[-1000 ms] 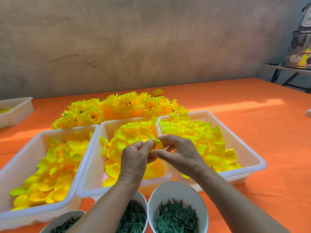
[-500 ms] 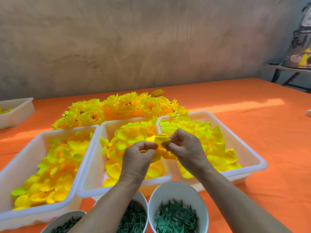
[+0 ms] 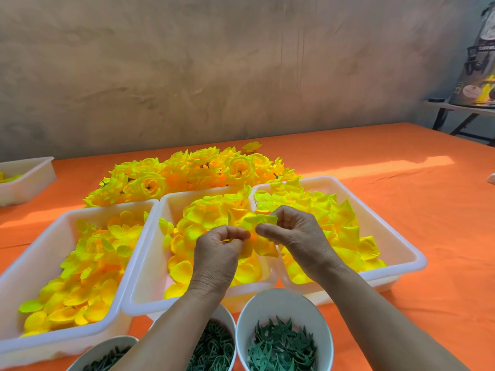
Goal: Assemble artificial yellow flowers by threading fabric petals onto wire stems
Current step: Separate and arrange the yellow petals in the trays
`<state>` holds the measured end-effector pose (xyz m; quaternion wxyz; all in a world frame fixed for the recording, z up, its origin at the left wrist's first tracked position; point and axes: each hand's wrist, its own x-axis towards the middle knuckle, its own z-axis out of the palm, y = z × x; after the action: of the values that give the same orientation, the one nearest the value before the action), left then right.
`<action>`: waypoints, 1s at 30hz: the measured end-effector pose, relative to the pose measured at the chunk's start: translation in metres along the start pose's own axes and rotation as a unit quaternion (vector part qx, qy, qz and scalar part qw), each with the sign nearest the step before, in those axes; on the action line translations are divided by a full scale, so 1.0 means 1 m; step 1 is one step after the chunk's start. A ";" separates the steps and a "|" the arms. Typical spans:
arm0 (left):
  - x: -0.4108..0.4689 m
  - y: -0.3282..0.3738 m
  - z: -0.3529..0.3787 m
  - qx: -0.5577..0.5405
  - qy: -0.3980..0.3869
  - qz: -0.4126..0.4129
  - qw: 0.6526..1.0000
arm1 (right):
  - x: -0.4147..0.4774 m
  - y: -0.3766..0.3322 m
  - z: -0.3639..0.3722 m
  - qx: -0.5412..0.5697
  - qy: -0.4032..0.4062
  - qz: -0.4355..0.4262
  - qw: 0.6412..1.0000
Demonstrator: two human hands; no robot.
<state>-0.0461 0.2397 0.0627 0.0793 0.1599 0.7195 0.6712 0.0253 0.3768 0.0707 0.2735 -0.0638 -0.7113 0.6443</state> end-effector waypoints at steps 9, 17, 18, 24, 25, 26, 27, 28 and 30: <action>0.001 -0.002 0.000 0.022 -0.006 0.003 1.000 | 0.004 0.002 -0.006 0.096 0.067 0.040 0.992; 0.003 -0.002 0.002 0.032 -0.003 0.018 0.999 | 0.002 -0.002 -0.005 0.100 0.062 0.028 0.993; 0.002 -0.001 0.001 0.018 -0.011 0.013 1.000 | 0.001 -0.002 -0.003 0.055 0.061 0.016 0.997; 0.000 0.004 -0.001 -0.090 -0.064 -0.028 0.993 | -0.003 0.001 0.006 -0.080 -0.043 -0.019 0.996; 0.000 0.004 0.000 -0.066 -0.068 -0.016 0.995 | -0.002 0.000 0.005 -0.071 -0.042 -0.012 0.997; -0.001 0.004 0.000 -0.048 -0.067 -0.004 0.997 | -0.002 0.000 0.004 -0.067 -0.042 -0.004 0.997; -0.002 0.005 0.001 -0.039 -0.060 0.000 0.997 | -0.002 -0.001 0.004 -0.067 -0.043 0.007 0.997; -0.003 0.006 0.001 -0.038 -0.052 0.000 0.998 | -0.002 -0.002 0.003 -0.056 -0.040 0.020 0.997; -0.002 0.007 0.001 -0.036 -0.032 -0.002 0.999 | -0.001 -0.004 0.001 0.012 -0.011 0.051 0.999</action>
<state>-0.0429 0.2402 0.0691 0.1093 0.1773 0.6924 0.6908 0.0264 0.3751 0.0743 0.2336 -0.0894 -0.7022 0.6666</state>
